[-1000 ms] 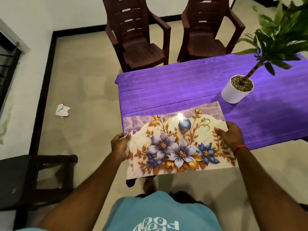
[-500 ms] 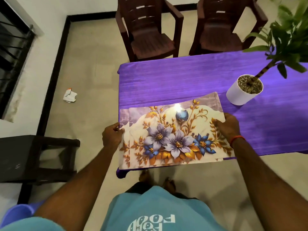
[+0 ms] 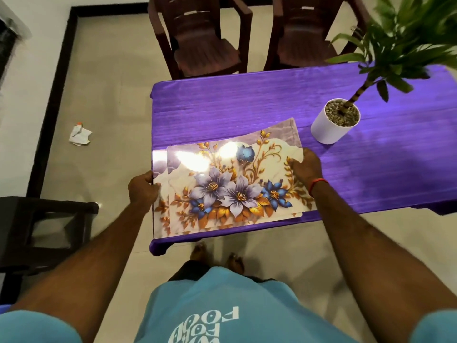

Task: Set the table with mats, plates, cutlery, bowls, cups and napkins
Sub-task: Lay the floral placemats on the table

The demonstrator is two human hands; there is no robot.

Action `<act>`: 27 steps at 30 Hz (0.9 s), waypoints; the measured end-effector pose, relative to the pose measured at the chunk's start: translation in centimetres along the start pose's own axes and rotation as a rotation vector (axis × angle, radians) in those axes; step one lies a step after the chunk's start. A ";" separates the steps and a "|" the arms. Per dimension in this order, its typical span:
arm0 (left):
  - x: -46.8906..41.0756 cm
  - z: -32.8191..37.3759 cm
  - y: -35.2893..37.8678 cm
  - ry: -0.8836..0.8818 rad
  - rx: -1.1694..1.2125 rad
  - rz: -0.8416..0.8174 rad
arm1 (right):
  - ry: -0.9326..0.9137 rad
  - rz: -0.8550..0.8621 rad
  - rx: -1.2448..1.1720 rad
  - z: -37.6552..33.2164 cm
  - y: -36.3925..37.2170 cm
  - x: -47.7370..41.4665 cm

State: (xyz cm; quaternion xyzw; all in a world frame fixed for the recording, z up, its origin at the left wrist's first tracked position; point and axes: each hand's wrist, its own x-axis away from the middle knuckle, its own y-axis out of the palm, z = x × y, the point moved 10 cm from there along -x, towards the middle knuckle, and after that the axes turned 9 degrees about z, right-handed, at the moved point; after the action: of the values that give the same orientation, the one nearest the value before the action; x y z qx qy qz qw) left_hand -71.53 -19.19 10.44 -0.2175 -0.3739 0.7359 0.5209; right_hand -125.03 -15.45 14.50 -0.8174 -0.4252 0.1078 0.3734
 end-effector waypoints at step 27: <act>0.0 -0.8 -0.5 -0.077 -0.162 -0.003 | 0.035 -0.045 -0.012 2.0 0.8 0.3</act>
State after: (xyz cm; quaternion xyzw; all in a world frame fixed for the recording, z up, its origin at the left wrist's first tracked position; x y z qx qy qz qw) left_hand -70.67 -18.88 10.30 -0.2296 -0.4525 0.7102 0.4880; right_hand -125.38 -14.50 12.59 -0.8117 -0.4376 0.0825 0.3780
